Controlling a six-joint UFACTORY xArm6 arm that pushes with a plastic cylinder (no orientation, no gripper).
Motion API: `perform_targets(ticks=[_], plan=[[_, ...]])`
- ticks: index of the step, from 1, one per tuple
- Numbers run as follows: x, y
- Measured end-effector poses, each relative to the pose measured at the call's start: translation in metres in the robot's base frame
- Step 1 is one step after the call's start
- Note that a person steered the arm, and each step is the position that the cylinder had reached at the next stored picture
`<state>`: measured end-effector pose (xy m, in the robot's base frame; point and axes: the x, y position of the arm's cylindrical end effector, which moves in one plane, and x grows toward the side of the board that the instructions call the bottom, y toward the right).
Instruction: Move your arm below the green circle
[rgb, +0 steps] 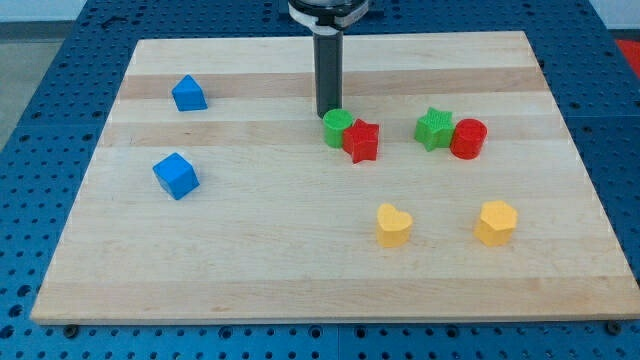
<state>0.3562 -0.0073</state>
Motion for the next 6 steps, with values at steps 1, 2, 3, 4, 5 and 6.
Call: perform_targets(ticks=[1, 2, 3, 4, 5, 6], plan=[[0.017, -0.001], [0.031, -0.001], [0.032, -0.012], [0.032, -0.033], [0.047, -0.046], [0.067, -0.047]])
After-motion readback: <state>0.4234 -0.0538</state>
